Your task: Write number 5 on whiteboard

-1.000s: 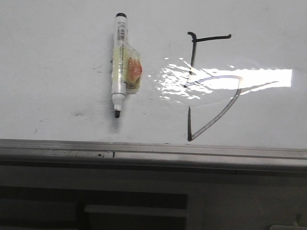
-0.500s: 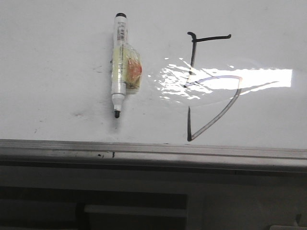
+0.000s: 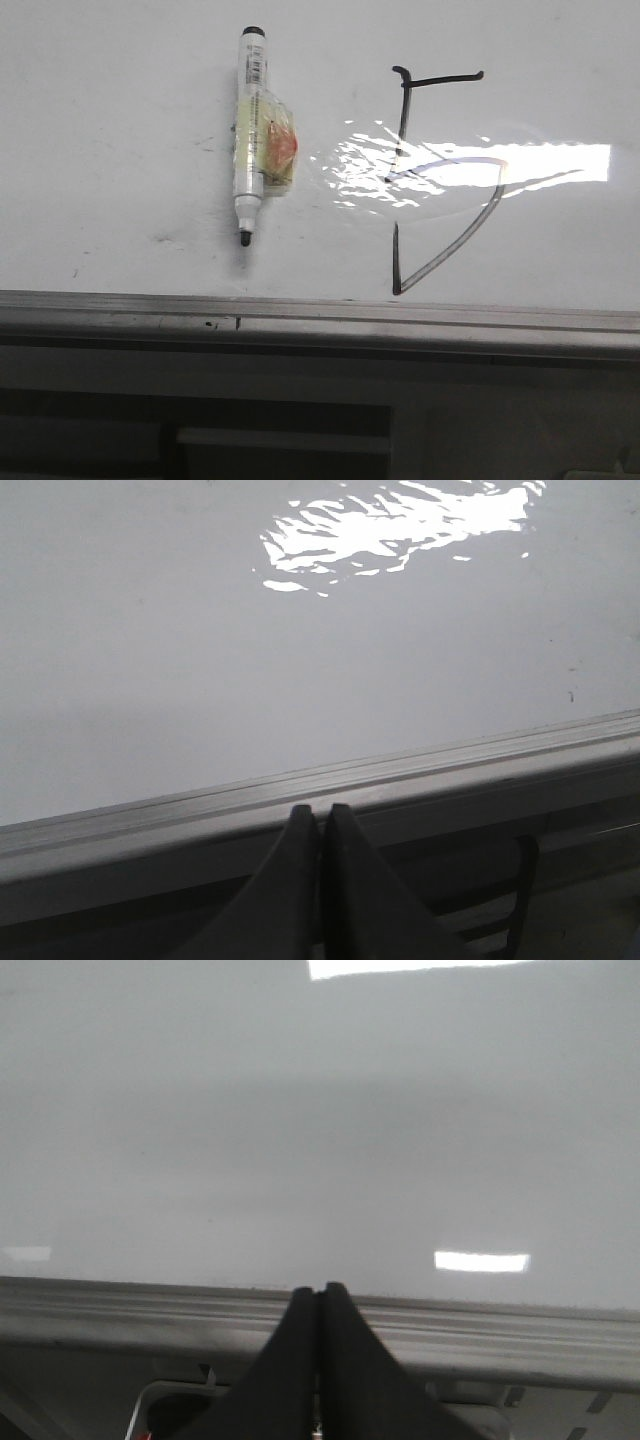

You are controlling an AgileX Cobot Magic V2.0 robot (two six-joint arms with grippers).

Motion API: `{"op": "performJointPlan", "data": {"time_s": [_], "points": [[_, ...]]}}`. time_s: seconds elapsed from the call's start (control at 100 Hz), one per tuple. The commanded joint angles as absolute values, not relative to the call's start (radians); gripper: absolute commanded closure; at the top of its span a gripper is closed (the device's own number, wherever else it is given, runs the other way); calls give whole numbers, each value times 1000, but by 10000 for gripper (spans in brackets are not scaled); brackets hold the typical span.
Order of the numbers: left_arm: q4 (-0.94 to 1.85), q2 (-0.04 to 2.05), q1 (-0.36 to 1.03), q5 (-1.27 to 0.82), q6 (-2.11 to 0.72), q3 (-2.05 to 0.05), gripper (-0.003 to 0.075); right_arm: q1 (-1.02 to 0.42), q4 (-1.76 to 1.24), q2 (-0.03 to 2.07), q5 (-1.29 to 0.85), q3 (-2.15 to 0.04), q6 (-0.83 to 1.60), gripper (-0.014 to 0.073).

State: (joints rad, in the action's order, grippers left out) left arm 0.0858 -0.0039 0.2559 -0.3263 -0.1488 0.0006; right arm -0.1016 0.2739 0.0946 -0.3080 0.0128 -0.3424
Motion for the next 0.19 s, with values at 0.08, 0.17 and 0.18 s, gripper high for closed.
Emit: {"op": "performJointPlan", "data": {"time_s": [0.08, 0.17, 0.18], "points": [[87, -30, 254, -258, -139, 24, 741, -98, 276, 110, -255, 36, -329, 645], [87, -30, 254, -258, -139, 24, 741, -98, 276, 110, -255, 36, -329, 645], [87, -30, 254, -258, -139, 24, 741, -98, 276, 110, -255, 36, -329, 645]]}}
